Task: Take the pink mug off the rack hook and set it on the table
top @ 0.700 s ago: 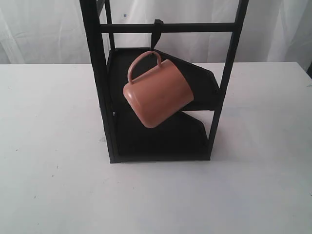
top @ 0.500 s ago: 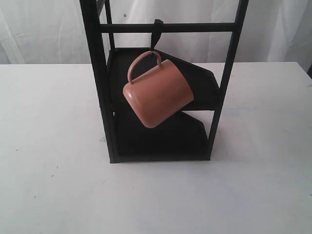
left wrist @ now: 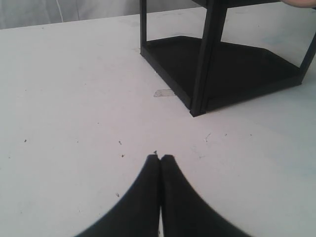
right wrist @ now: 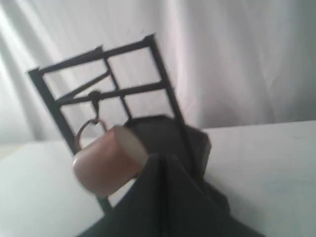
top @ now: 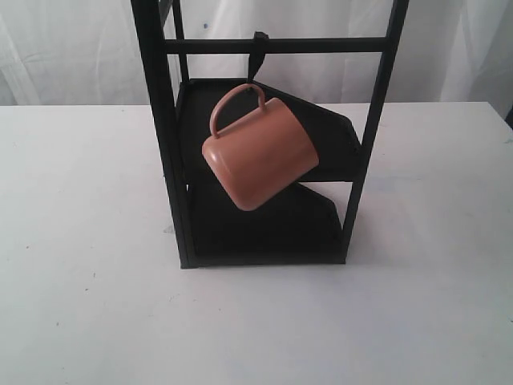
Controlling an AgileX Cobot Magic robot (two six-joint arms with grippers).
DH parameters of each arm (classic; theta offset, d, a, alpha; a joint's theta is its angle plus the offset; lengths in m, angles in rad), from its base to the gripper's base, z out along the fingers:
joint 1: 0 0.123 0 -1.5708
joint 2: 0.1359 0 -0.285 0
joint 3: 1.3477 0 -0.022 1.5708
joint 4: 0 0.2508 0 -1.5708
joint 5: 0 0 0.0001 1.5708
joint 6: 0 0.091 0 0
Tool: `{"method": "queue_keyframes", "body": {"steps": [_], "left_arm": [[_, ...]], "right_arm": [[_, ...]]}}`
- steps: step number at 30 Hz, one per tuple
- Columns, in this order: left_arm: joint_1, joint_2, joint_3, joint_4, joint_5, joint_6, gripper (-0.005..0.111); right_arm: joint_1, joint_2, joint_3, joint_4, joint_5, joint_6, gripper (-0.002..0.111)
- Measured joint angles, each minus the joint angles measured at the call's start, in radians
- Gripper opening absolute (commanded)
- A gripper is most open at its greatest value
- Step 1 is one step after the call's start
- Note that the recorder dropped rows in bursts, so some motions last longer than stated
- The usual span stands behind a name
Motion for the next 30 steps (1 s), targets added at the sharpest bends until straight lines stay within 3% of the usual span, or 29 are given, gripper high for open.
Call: {"method": "queue_keyframes", "body": {"steps": [3, 12, 19, 25, 30], "left_arm": [[0.0, 0.0, 0.0, 0.0, 0.0, 0.0, 0.0], [0.0, 0.0, 0.0, 0.0, 0.0, 0.0, 0.0], [0.0, 0.0, 0.0, 0.0, 0.0, 0.0, 0.0], [0.0, 0.0, 0.0, 0.0, 0.0, 0.0, 0.0], [0.0, 0.0, 0.0, 0.0, 0.0, 0.0, 0.0]], "right_arm": [[0.039, 0.126, -0.094, 0.166, 0.192, -0.259, 0.0], [0.045, 0.369, -0.203, 0.214, 0.516, -0.489, 0.0], [0.045, 0.492, -0.211, 0.22, 0.472, -0.544, 0.003], [0.045, 0.519, -0.211, 0.359, 0.272, -0.684, 0.023], [0.045, 0.554, -0.211, 0.519, 0.236, -0.876, 0.047]]}}
